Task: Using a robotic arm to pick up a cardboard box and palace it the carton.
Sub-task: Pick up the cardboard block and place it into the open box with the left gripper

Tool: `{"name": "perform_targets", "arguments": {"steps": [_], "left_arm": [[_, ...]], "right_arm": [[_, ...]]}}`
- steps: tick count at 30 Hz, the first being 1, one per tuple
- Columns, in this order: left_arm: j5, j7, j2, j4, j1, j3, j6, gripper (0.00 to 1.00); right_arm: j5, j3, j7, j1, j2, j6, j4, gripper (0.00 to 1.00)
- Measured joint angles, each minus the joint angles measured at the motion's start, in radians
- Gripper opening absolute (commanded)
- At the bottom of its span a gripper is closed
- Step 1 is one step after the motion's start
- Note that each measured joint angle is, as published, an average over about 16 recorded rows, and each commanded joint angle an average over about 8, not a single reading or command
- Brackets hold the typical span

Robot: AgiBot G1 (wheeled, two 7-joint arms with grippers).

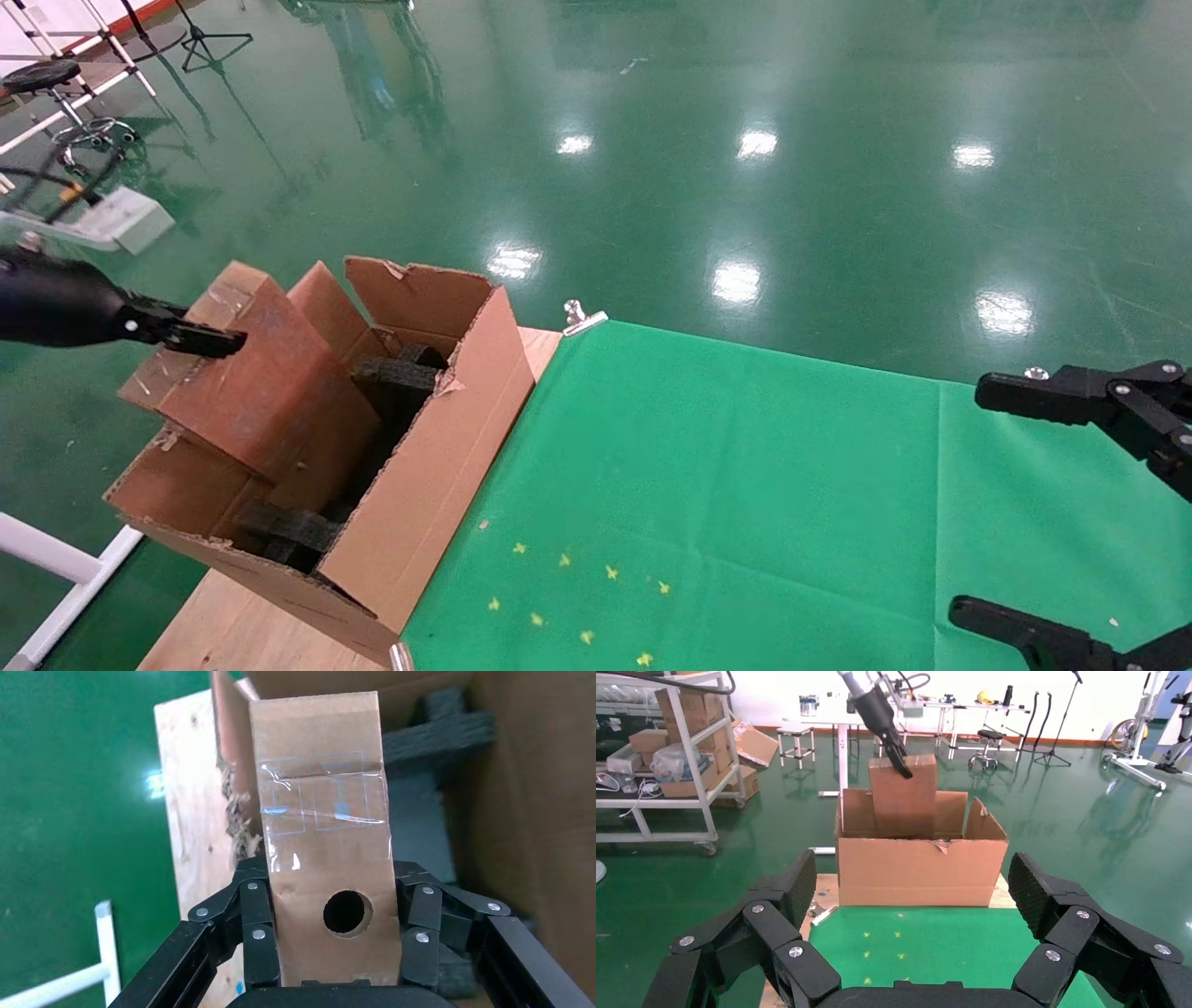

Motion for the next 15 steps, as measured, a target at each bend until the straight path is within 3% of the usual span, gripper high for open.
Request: {"name": "perform_targets", "arguments": {"steps": [15], "left_arm": [[0.041,0.112,0.136,0.291,0.074,0.024,-0.207,0.0]], "right_arm": [[0.001,-0.001,0.0,0.0,0.0,0.0,0.0,1.0]]}}
